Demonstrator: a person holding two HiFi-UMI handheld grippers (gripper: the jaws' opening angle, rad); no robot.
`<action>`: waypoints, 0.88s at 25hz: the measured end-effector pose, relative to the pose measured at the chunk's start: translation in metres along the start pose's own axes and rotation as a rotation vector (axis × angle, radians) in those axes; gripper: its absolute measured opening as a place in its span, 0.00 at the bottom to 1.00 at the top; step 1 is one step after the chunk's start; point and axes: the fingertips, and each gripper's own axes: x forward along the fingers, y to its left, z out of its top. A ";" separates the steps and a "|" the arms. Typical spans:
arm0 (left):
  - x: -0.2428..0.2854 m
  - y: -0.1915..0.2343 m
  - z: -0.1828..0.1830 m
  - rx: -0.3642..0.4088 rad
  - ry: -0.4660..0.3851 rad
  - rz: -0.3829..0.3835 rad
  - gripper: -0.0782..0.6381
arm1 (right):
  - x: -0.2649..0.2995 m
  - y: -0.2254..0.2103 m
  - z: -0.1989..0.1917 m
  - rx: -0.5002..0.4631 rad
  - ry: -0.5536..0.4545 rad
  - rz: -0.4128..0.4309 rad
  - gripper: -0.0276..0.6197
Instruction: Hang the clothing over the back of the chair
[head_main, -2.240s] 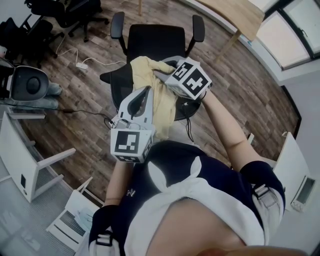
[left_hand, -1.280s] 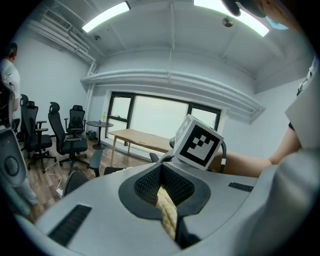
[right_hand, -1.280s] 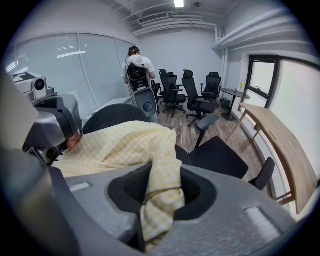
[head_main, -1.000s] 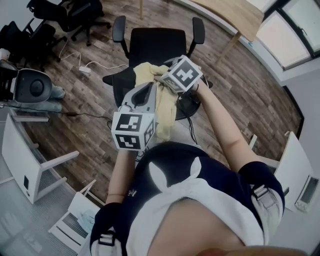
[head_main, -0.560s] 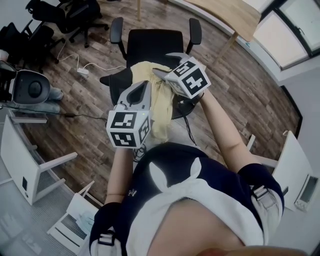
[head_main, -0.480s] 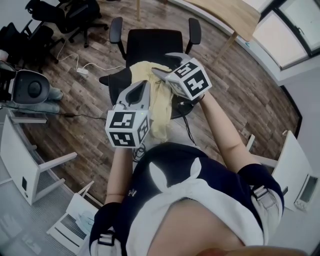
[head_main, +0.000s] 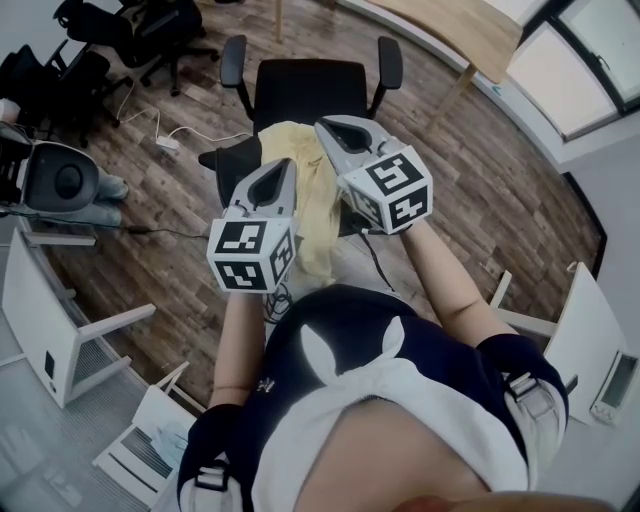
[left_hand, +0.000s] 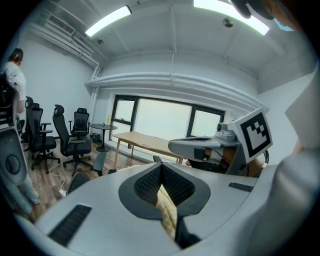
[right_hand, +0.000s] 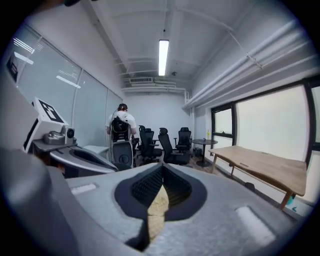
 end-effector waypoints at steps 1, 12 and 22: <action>0.000 0.000 0.000 0.001 0.000 0.001 0.12 | -0.004 0.003 0.004 0.003 -0.031 0.003 0.04; -0.002 -0.003 -0.004 0.022 0.014 0.012 0.12 | -0.010 0.034 0.002 -0.102 -0.053 0.040 0.04; 0.000 -0.006 -0.005 0.049 0.002 0.008 0.12 | -0.001 0.047 -0.013 -0.118 0.020 0.101 0.04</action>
